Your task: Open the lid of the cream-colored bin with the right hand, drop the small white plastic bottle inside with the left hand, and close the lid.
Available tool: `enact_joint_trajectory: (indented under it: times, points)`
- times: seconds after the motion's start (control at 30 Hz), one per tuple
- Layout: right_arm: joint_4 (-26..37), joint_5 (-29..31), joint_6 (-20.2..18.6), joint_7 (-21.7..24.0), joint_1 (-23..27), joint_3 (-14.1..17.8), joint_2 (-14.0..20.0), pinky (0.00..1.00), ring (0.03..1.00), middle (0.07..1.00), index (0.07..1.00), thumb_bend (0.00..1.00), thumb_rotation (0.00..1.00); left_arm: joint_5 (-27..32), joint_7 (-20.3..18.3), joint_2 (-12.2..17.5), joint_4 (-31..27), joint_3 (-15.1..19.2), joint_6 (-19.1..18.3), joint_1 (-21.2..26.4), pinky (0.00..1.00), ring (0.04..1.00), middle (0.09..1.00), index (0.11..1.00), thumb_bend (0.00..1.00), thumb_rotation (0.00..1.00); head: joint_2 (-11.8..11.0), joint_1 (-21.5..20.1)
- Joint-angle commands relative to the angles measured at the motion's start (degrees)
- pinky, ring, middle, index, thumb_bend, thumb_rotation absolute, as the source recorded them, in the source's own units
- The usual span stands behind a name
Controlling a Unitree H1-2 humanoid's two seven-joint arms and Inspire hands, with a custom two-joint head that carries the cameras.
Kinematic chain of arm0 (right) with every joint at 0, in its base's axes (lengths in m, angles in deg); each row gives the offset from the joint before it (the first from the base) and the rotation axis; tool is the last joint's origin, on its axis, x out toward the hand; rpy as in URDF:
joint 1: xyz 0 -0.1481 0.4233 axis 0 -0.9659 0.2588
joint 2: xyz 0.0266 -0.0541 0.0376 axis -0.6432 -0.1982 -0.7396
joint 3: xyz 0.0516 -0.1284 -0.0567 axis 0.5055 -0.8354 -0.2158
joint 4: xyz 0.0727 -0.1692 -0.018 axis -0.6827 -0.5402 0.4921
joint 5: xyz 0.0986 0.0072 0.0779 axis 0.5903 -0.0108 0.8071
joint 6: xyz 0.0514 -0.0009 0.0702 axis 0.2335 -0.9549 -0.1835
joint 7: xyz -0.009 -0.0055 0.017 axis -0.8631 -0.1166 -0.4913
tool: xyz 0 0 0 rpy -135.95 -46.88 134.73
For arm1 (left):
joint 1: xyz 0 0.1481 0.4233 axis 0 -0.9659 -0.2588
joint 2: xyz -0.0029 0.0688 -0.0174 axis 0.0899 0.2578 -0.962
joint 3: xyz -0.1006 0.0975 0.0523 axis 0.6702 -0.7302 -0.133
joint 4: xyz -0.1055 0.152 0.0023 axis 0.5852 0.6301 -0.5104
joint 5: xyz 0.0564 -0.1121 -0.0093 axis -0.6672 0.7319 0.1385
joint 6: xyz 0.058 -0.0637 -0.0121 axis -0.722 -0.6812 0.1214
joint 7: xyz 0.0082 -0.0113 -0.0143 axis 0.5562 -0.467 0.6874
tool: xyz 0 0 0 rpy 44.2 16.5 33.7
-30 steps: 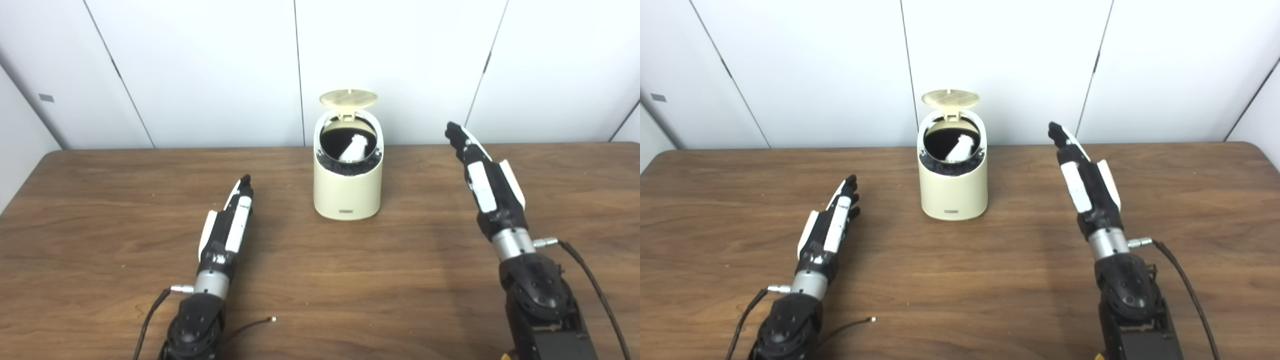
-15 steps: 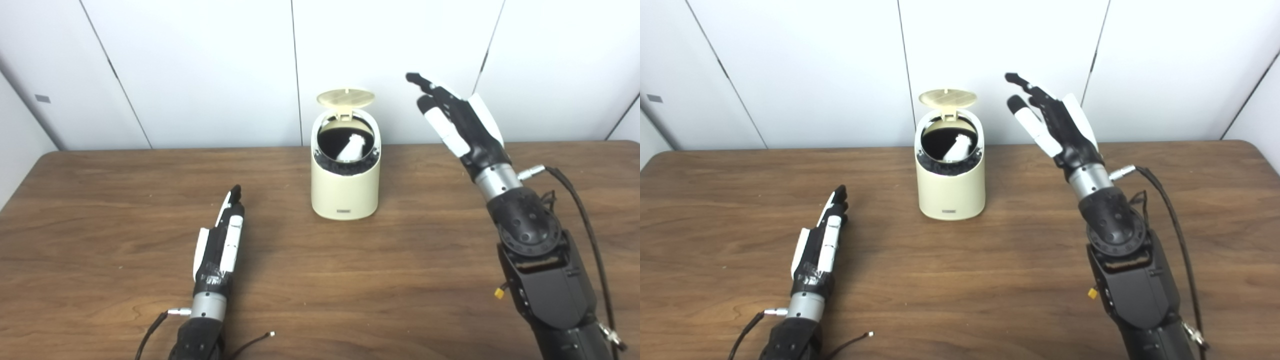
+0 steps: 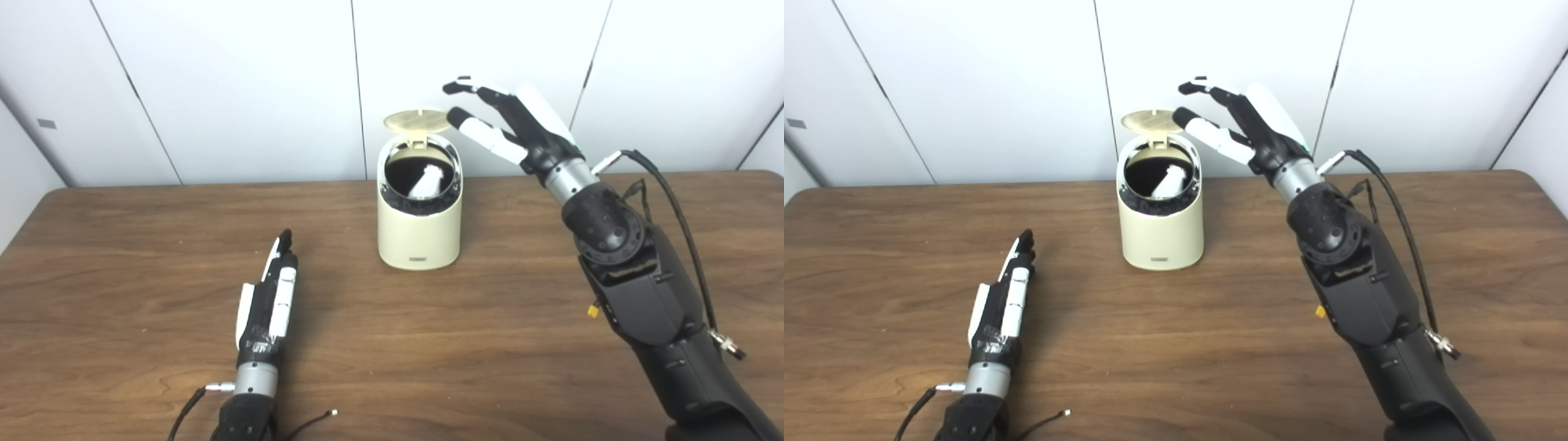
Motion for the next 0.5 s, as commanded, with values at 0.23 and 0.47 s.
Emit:
enact_joint_trajectory:
  times: [0.23,0.47]
  points:
    - [-1.54,-2.15,0.95,1.78,7.05,-0.09,1.13,0.90,0.938,0.930,0.815,0.57,1.00,-0.80,0.39,-0.66,2.19,-1.11,0.50,-1.79,1.00,1.000,1.000,1.000,0.58,1.00,-0.13,0.55]
    - [-1.64,-3.98,2.16,2.48,7.60,-0.83,1.79,0.86,0.914,0.915,0.811,0.56,1.00,-1.08,0.54,-0.97,2.03,-1.32,0.34,-1.90,1.00,1.000,1.000,1.000,0.58,1.00,0.05,0.70]
